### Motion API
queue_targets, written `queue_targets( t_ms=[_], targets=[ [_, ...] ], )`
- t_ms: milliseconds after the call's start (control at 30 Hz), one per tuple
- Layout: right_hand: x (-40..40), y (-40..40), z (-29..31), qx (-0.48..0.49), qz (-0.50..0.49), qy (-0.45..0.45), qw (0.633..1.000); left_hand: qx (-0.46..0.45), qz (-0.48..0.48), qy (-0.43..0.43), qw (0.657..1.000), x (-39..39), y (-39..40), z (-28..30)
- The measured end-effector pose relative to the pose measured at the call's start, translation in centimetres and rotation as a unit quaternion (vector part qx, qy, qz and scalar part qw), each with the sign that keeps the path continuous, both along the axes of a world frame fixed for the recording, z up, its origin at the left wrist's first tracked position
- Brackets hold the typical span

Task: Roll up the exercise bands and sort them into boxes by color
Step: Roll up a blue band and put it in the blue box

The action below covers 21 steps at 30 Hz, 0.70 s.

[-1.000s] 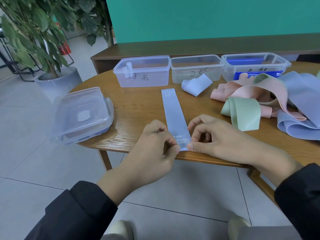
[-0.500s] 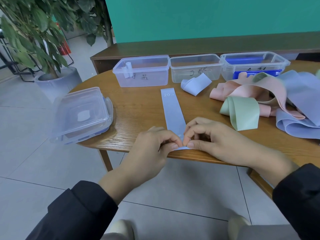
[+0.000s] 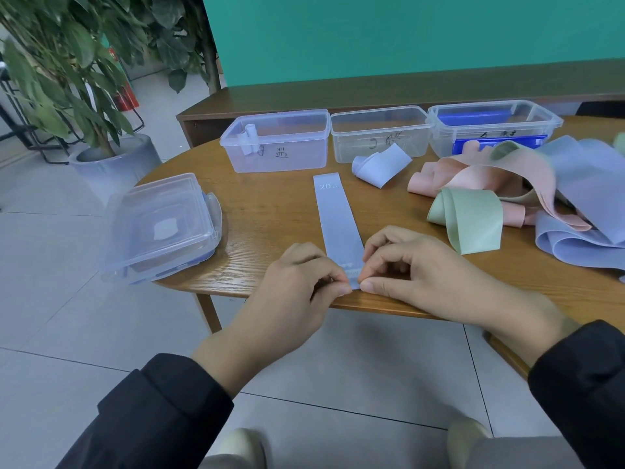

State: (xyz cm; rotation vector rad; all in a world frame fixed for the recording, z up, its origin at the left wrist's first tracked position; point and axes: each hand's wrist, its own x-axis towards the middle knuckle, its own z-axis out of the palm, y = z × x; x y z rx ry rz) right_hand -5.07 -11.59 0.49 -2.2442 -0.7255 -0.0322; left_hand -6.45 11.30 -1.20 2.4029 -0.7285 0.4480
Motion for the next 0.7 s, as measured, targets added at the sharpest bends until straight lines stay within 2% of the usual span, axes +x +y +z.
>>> queue_targets(
  t_ms=[300,400,567,700],
  targets=[
    [0.6,0.4,0.6,-0.021,-0.057,0.039,0.997,-0.022,0.020,-0.012,0.999,0.3,-0.6,-0.4],
    [0.8,0.7,0.6,-0.040,-0.094,0.027,0.994,-0.030,0.034,-0.028,0.999,0.3,-0.9,-0.7],
    [0.8,1.1,0.5,-0.065,-0.106,0.016,0.992,0.068,0.019,-0.122,0.990,0.4,-0.5,-2.1],
    [0.6,1.2,0.0,-0.040,-0.119,-0.008,0.992,0.036,0.012,-0.116,0.993,-0.5,-0.4,-1.7]
  ],
)
